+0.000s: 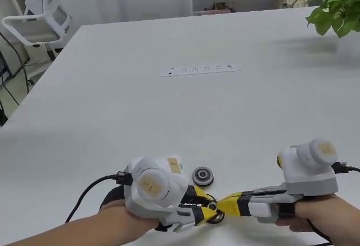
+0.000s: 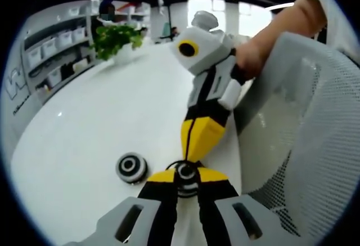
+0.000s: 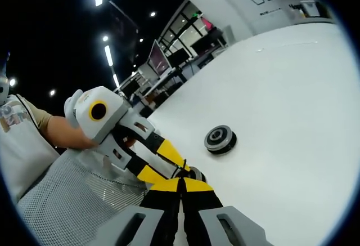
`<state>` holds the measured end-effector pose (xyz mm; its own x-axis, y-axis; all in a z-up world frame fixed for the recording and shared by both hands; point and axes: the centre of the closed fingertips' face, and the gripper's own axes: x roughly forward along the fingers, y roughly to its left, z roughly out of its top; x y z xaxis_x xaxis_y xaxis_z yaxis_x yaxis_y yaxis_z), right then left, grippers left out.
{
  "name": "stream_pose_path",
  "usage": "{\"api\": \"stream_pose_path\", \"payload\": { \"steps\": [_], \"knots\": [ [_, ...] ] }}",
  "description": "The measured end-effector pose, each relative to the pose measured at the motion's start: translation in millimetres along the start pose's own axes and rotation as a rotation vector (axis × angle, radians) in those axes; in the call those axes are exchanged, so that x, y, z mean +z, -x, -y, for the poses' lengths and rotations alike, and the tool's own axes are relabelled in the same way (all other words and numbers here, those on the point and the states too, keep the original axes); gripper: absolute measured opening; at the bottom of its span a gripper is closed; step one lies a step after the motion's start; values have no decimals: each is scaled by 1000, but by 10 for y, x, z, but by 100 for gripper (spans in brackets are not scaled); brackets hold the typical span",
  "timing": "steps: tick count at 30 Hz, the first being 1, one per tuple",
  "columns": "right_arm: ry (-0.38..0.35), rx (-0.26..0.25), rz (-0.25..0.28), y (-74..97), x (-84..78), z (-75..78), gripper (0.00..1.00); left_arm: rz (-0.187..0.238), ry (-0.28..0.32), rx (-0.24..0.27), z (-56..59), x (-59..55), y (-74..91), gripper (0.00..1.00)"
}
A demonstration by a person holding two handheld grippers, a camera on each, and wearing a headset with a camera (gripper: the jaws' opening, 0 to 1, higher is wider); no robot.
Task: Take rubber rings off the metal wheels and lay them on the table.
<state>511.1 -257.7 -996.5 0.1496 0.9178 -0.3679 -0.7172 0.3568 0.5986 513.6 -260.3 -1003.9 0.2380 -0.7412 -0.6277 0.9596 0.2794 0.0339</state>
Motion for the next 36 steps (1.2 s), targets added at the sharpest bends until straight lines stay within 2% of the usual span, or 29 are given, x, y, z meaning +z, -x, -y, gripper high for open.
{"api": "stream_pose_path", "payload": {
  "steps": [7,13,21,27,32,36],
  "knots": [
    [27,2,-8,5,-13,-3,0,-4,-13,-29,35,1,22,14],
    [40,5,0,22,23,-14,0,34,9,-37,35,106,103,17],
    [54,12,13,68,94,-29,0,70,18,-36,32,195,299,23],
    [66,26,19,69,159,-137,0,118,45,-9,-34,272,505,25],
    [72,34,30,69,229,-204,0,138,74,18,-95,243,675,31],
    [78,36,28,68,258,-188,0,130,83,35,-126,177,777,37]
  ]
}}
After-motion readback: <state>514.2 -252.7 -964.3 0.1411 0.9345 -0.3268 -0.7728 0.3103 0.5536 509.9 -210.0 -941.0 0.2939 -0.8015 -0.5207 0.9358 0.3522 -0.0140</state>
